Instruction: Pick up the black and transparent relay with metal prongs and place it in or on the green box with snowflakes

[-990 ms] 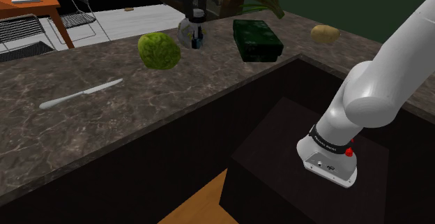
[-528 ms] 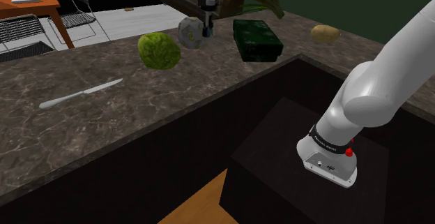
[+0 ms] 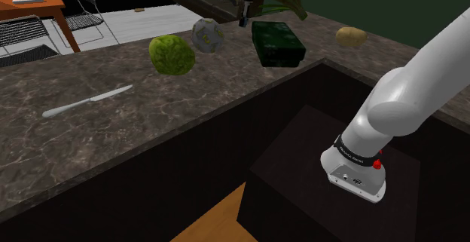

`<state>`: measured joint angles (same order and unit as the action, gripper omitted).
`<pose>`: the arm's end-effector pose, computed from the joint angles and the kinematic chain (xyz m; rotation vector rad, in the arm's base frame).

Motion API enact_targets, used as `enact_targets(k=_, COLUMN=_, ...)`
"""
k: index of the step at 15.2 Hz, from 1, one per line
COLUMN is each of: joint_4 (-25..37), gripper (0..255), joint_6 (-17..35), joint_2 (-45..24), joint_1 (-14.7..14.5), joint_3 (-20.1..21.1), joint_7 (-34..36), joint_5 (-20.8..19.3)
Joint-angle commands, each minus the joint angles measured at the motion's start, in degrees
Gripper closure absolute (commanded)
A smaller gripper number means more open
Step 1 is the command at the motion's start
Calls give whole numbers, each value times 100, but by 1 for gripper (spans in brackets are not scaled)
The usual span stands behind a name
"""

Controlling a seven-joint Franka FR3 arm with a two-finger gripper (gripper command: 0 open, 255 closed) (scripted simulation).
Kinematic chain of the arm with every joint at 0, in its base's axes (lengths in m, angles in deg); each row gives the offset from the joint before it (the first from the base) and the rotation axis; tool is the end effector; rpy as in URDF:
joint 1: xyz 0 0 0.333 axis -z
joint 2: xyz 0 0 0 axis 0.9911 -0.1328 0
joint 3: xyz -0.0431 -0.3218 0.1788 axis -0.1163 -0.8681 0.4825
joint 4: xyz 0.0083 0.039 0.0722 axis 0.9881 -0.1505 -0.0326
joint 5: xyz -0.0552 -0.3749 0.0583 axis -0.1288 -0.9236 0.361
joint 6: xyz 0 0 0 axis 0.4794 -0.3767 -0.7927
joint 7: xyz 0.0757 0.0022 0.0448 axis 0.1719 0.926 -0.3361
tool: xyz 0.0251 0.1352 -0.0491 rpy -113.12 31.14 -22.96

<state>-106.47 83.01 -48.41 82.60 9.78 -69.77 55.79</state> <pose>0.4500 0.0661 0.6736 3.0905 0.2970 -0.0061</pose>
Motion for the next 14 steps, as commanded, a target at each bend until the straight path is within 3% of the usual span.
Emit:
enact_targets(k=1, joint_4=1, gripper=255, joint_6=-3, joint_2=9, joint_1=118, joint_3=-191, joint_7=-315, joint_5=-41)
enact_targets(k=14, joint_4=861, gripper=255, joint_6=-259, joint_2=-531, joint_1=836, joint_3=-1300, joint_7=-2152, joint_5=-234)
